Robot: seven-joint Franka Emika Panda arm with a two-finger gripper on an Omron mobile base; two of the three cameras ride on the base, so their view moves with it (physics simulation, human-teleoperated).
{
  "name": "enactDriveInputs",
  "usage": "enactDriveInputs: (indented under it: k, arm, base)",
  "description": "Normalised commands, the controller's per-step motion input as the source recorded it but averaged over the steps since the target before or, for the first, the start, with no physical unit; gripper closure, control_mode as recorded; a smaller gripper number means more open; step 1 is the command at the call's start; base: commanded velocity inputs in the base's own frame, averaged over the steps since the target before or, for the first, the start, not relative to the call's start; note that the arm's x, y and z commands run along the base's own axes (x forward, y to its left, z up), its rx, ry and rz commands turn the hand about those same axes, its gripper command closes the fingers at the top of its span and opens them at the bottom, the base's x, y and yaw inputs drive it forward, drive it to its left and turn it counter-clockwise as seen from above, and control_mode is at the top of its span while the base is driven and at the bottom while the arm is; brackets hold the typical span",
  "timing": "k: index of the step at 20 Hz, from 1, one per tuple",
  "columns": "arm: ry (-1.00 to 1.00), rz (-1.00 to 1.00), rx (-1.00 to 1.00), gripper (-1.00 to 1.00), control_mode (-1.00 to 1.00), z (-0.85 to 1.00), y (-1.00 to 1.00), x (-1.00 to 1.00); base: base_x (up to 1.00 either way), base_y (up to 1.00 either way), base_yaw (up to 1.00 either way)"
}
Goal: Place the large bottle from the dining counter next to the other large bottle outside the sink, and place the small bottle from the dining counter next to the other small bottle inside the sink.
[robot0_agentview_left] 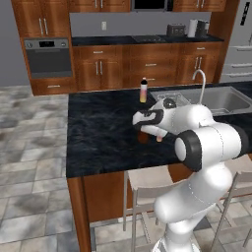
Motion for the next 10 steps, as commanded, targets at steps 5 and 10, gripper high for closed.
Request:
enactDriveInputs:
  k: [5,10]
  arm:
    - [0.00,0.00,0.00,1.00,1.00,0.00,0.00,0.00]
    - [0.00,0.00,0.00,1.00,1.00,0.00,0.00,0.00]
  base:
    - [-0.20,0.49,0.00]
    - [-0.03,0.93,0.00]
